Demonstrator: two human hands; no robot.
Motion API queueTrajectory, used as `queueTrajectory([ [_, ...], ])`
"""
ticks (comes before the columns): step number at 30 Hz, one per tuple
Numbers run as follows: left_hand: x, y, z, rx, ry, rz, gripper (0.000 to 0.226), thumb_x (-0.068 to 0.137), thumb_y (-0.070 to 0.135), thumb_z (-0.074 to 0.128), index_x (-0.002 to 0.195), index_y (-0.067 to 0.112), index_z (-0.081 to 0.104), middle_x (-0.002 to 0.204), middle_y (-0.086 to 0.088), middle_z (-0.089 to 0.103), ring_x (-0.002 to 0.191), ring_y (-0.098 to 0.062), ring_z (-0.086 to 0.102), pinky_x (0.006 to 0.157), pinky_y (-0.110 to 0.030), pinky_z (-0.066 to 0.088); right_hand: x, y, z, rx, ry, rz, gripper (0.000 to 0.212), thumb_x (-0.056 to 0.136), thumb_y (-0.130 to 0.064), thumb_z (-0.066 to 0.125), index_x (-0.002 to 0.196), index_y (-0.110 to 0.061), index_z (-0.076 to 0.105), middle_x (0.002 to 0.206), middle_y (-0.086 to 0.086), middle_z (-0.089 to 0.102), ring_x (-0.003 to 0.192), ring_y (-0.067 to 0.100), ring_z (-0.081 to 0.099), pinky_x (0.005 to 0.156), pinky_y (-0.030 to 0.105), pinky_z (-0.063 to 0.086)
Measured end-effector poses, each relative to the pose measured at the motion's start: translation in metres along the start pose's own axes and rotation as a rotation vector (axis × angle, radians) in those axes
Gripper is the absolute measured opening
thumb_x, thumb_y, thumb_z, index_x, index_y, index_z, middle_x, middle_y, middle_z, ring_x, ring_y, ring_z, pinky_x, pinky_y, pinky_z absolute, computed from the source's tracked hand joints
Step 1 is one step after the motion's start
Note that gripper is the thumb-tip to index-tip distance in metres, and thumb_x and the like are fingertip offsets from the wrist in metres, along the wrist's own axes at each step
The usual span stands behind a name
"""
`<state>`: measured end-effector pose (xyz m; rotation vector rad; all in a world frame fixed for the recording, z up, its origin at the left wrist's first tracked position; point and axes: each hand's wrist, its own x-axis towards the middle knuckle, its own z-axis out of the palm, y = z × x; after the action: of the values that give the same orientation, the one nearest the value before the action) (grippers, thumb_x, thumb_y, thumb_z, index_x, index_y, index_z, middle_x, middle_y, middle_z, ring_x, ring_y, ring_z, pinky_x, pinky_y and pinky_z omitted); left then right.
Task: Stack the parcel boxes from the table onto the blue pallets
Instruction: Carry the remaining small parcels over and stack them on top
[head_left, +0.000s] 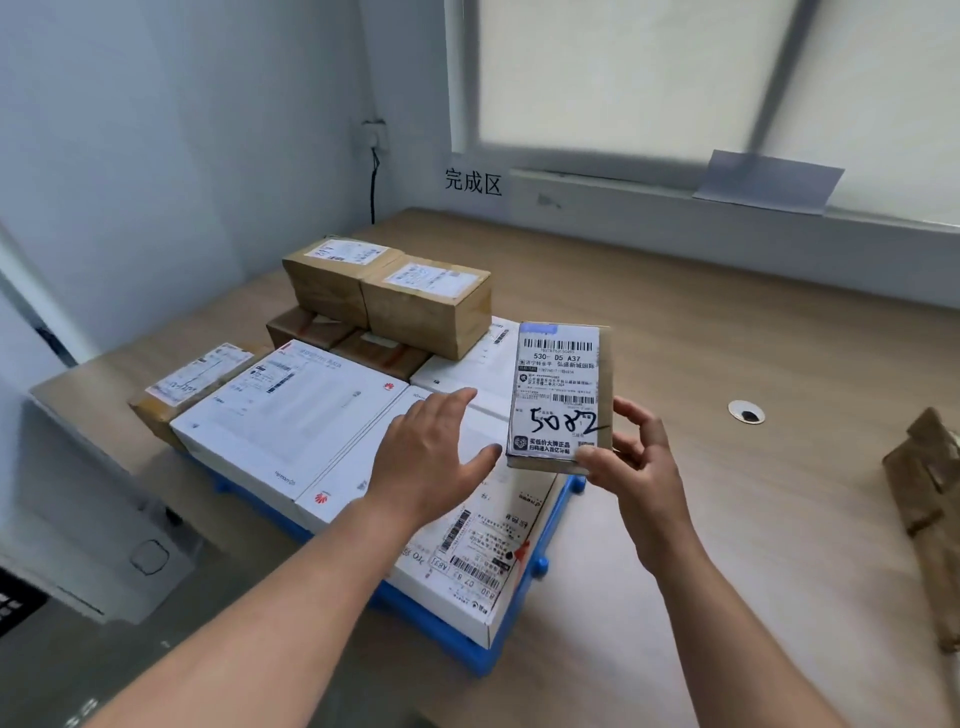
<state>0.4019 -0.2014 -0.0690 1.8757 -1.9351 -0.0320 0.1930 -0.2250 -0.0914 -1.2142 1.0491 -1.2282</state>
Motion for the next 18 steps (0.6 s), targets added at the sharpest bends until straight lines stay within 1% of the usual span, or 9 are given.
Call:
queueTrajectory([
  [2,0.012,-0.009,0.002,0.004,-0.009,0.004,0.066,0.088,0.05,0.054,0.143,0.02,0.033,0.141,0.002,0.044,0.129,-0.016,0.039,0.103,-0.03,0.031,0.015,0.002,0.005,-0.005,0.038,0.034,0.057,0.059,-0.026,0.072,0.109,-0.041,0.05,0.106,0.008,0.069,0.085,0.012,0.07,0.064,0.019,0.052],
  [5,0.034,-0.026,0.004,-0.002,-0.027,0.014,0.066,0.088,0.052,0.054,0.142,0.02,0.036,0.139,0.001,0.047,0.127,-0.018,0.041,0.102,-0.032,0.032,0.038,0.005,0.016,0.003,0.096,0.074,0.065,0.049,-0.041,0.075,0.108,-0.045,0.049,0.107,0.011,0.067,0.094,0.021,0.067,0.071,0.029,0.052],
  [6,0.043,-0.033,0.004,0.002,-0.03,0.02,0.067,0.086,0.056,0.051,0.142,0.02,0.037,0.137,0.001,0.048,0.125,-0.019,0.042,0.101,-0.032,0.033,0.046,0.005,0.021,0.005,0.113,0.087,0.065,0.049,-0.042,0.075,0.109,-0.045,0.049,0.108,0.011,0.067,0.094,0.022,0.067,0.072,0.03,0.052],
  [8,0.061,-0.047,0.003,0.014,-0.03,0.049,0.072,0.081,0.062,0.042,0.14,0.02,0.039,0.134,0.001,0.05,0.121,-0.02,0.045,0.099,-0.034,0.035,0.061,0.005,0.031,0.001,0.149,0.102,0.061,0.061,-0.031,0.078,0.114,-0.039,0.048,0.107,0.011,0.067,0.089,0.018,0.067,0.071,0.03,0.052],
  [9,0.071,-0.054,0.003,0.012,-0.034,0.065,0.072,0.081,0.062,0.041,0.14,0.02,0.04,0.134,0.001,0.05,0.121,-0.02,0.045,0.098,-0.034,0.036,0.068,0.005,0.038,0.006,0.167,0.105,0.058,0.066,-0.026,0.076,0.116,-0.036,0.047,0.104,0.011,0.068,0.086,0.017,0.067,0.071,0.03,0.051],
  [12,0.099,-0.071,0.0,-0.008,-0.046,0.112,0.072,0.079,0.059,0.043,0.138,0.019,0.042,0.134,0.001,0.051,0.121,-0.021,0.045,0.099,-0.035,0.034,0.087,0.007,0.055,0.001,0.237,0.131,0.052,0.071,-0.021,0.075,0.112,-0.036,0.048,0.093,0.005,0.068,0.082,0.018,0.065,0.072,0.034,0.049],
  [14,0.12,-0.082,-0.003,-0.04,-0.046,0.154,0.071,0.078,0.056,0.046,0.138,0.017,0.043,0.133,0.0,0.052,0.121,-0.022,0.045,0.1,-0.034,0.033,0.099,0.011,0.067,-0.009,0.277,0.161,0.045,0.081,-0.015,0.071,0.114,-0.035,0.048,0.096,0.003,0.067,0.083,0.018,0.064,0.071,0.035,0.048],
  [15,0.13,-0.088,-0.003,-0.052,-0.048,0.179,0.069,0.08,0.054,0.049,0.138,0.017,0.044,0.133,-0.001,0.052,0.122,-0.022,0.045,0.1,-0.034,0.033,0.105,0.014,0.073,-0.019,0.296,0.173,0.044,0.081,-0.017,0.071,0.113,-0.036,0.048,0.099,0.003,0.068,0.083,0.018,0.064,0.071,0.036,0.048],
  [18,0.16,-0.101,-0.004,-0.061,-0.058,0.263,0.064,0.085,0.049,0.057,0.139,0.019,0.041,0.138,0.002,0.048,0.128,-0.019,0.04,0.105,-0.032,0.028,0.124,0.017,0.088,-0.054,0.336,0.216,0.054,0.064,-0.034,0.071,0.113,-0.04,0.049,0.101,0.003,0.071,0.085,0.02,0.066,0.072,0.037,0.049],
])
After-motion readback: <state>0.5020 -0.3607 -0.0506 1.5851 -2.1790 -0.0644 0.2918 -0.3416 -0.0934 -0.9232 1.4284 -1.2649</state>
